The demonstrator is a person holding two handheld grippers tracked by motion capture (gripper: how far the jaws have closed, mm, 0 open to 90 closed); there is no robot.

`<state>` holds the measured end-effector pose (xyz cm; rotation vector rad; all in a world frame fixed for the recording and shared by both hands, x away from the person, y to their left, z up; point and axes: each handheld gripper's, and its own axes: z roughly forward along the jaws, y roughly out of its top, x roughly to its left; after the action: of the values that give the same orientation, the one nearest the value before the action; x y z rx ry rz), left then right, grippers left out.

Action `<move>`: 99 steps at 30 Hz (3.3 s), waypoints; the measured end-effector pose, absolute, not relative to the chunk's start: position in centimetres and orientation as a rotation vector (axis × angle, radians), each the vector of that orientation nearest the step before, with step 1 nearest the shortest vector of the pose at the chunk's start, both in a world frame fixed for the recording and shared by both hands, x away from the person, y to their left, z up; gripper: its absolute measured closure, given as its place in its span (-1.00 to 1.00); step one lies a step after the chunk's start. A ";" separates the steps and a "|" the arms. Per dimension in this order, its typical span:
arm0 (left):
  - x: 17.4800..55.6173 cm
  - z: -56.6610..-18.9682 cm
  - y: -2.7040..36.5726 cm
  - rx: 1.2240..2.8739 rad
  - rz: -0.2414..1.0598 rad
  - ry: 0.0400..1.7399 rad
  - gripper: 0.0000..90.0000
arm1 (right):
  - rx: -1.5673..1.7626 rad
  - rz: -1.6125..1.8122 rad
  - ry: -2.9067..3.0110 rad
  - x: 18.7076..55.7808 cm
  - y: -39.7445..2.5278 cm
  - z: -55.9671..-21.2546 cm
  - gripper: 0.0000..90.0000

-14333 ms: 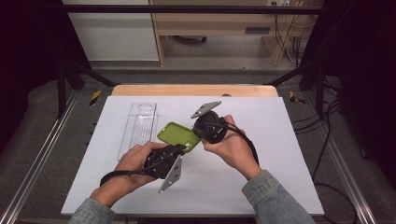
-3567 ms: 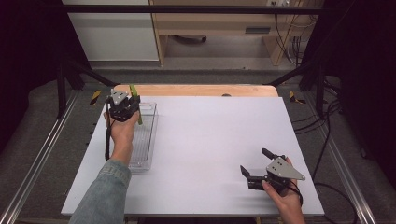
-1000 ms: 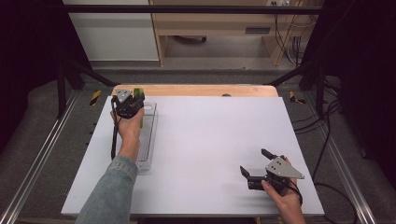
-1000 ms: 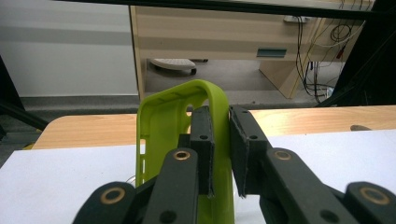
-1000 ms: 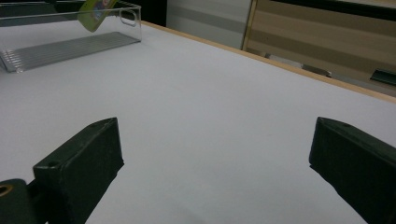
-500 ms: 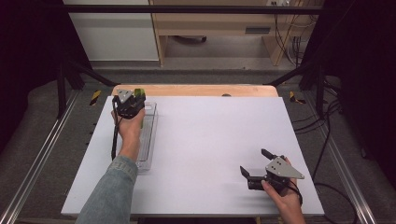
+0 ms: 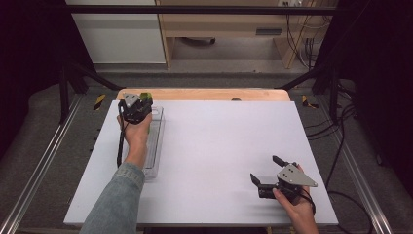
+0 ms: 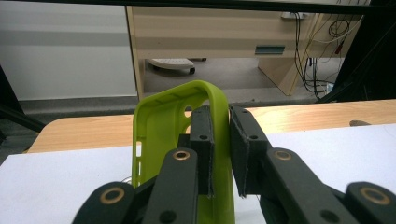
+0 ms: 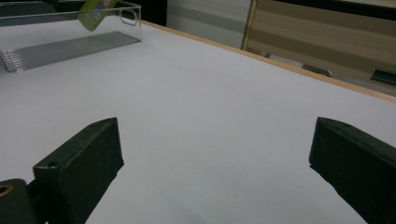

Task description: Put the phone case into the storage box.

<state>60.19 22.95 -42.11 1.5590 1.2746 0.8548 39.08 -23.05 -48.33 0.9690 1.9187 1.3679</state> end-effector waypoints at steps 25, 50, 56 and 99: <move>58.6 -40.1 23.2 1.574 0.891 1.205 -0.26 | 0.961 1.365 1.919 39.0 -22.9 -48.2 -0.94; 58.1 -39.8 22.3 1.613 0.863 1.174 -0.67 | 0.959 1.363 1.917 38.9 -23.0 -48.2 -0.94; 58.0 -39.7 22.1 1.613 0.862 1.153 -0.75 | 0.957 1.362 1.918 38.9 -22.9 -48.2 -0.94; 54.0 -38.1 20.0 1.634 0.761 0.981 -0.96 | 0.972 1.369 1.911 38.9 -23.1 -48.2 -0.94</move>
<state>53.95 19.99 -38.11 1.6342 0.9806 0.7615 38.92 -23.09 -48.23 0.9720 1.9114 1.3693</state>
